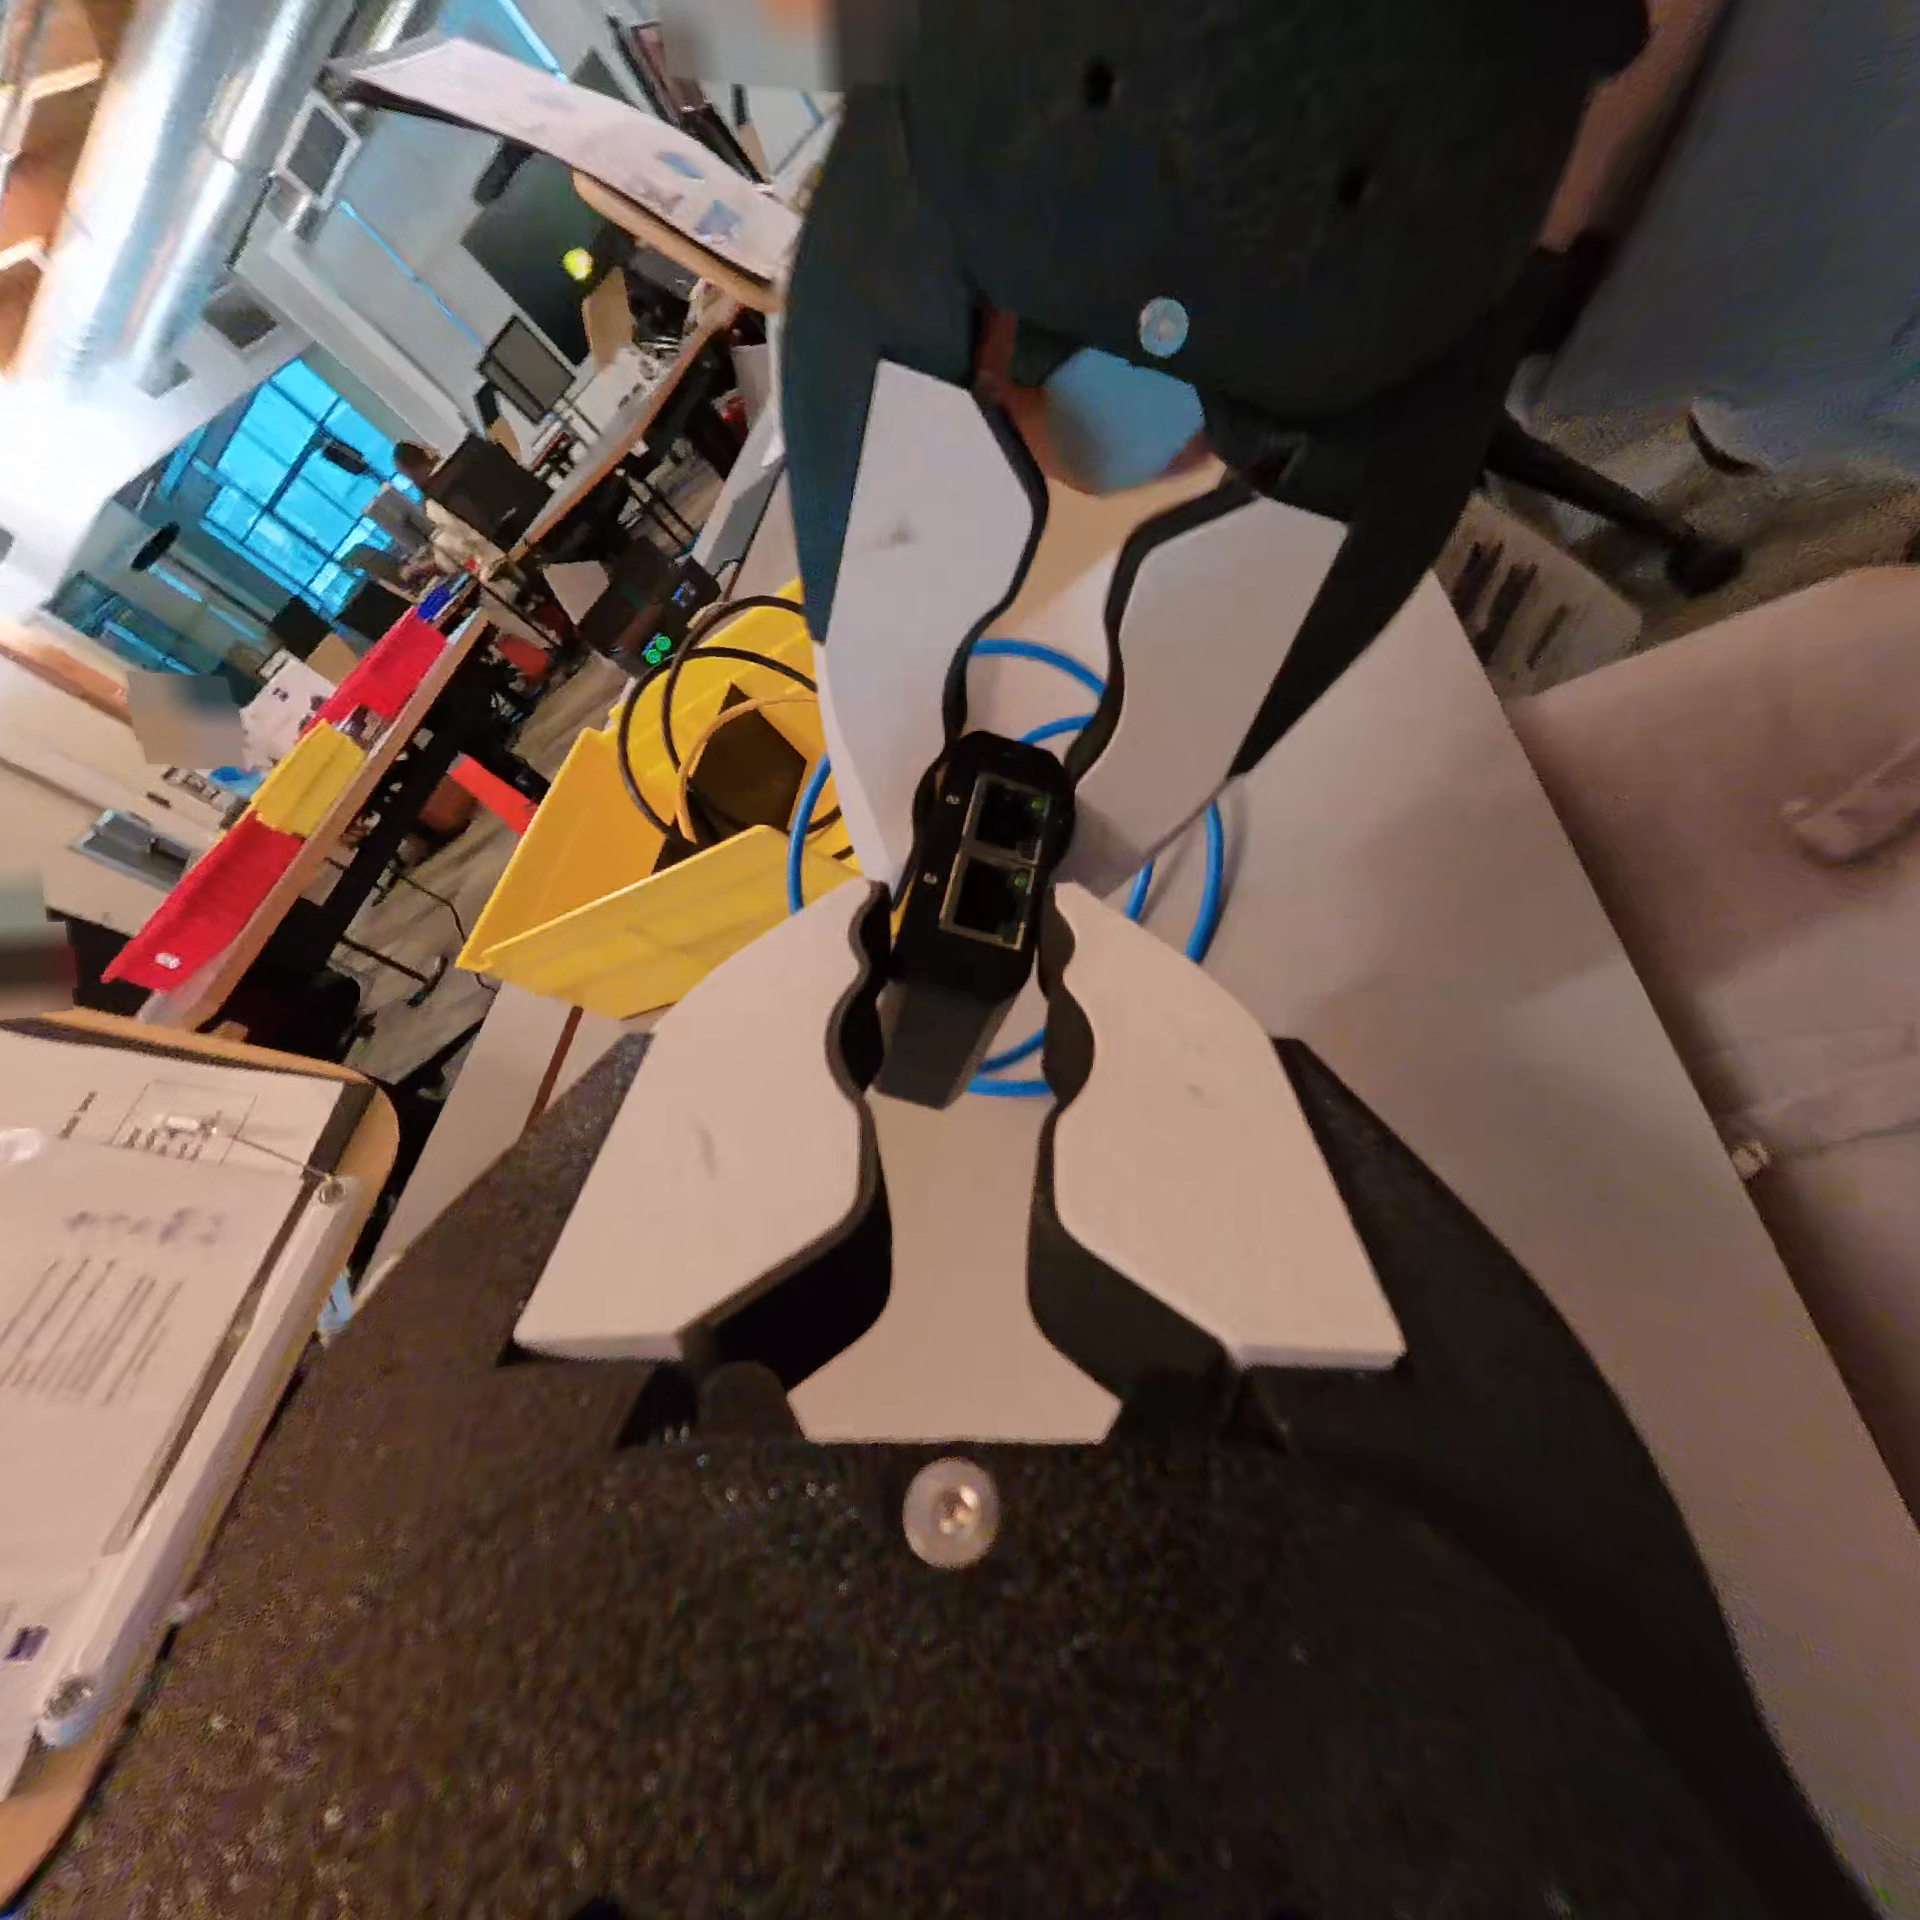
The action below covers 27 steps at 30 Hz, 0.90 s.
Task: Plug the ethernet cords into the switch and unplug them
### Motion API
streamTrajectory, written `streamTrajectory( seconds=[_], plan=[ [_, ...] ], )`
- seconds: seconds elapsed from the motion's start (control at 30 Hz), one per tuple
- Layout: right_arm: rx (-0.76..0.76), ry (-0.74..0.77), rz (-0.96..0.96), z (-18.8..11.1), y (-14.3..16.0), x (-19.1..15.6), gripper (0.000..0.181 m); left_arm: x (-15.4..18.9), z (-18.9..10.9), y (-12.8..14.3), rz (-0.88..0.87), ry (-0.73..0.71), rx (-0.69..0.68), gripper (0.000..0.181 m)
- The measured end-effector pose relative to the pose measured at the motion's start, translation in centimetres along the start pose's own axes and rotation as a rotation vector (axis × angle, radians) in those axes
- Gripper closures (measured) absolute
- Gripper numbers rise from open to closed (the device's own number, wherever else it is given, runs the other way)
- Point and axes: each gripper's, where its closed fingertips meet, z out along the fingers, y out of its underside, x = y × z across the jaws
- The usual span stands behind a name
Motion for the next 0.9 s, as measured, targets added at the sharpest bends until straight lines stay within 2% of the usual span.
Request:
streamTrajectory(
  seconds=[0.07,0.1,0.13,0.23,0.33,0.43,0.47,0.57,0.67,0.7,0.77,0.83,0.9],
  plan=[
    [0.061,0.065,0.160,0.6,0.3,1.3,0.141,-1.6,0.4,0.3,-0.160,-0.069,0.018,0.157],
    [0.109,0.125,0.236,0.9,0.2,2.1,0.122,-2.5,0.5,0.6,-0.283,-0.099,0.047,0.157],
    [0.164,0.173,0.321,1.1,0.0,2.7,0.113,-3.5,0.5,0.8,-0.419,-0.130,0.092,0.158],
    [0.316,0.168,0.582,2.7,-1.6,1.9,0.092,-5.6,0.1,1.5,-0.773,-0.176,0.230,0.158],
    [0.345,0.207,0.728,4.7,-2.1,1.6,0.091,-6.4,0.1,2.3,-1.001,-0.194,0.311,0.158],
    [0.327,0.296,0.775,5.3,-1.2,2.5,0.106,-6.2,0.4,2.3,-1.098,-0.164,0.363,0.158],
    [0.340,0.303,0.751,5.1,-1.1,2.6,0.119,-6.2,0.4,2.1,-1.094,-0.158,0.371,0.158],
    [0.345,0.268,0.579,4.3,-0.9,2.9,0.119,-5.7,0.3,1.3,-1.020,-0.106,0.375,0.158],
    [0.299,0.116,0.375,3.2,-0.2,2.1,0.120,-4.4,0.2,0.7,-0.799,-0.012,0.374,0.152],
    [0.270,0.043,0.264,2.7,0.1,1.1,0.120,-3.8,0.0,0.4,-0.708,0.005,0.373,0.148],
    [0.171,-0.033,0.045,1.8,1.4,-0.6,0.120,-2.7,-0.3,0.3,-0.517,0.007,0.331,0.113],
    [0.035,-0.080,-0.082,1.2,3.3,-1.6,0.120,-0.6,0.0,0.9,-0.323,0.061,0.226,0.106],
    [-0.040,-0.117,-0.158,0.6,4.2,-2.2,0.120,1.1,0.7,1.9,-0.167,0.093,0.118,0.100]
  ],
)
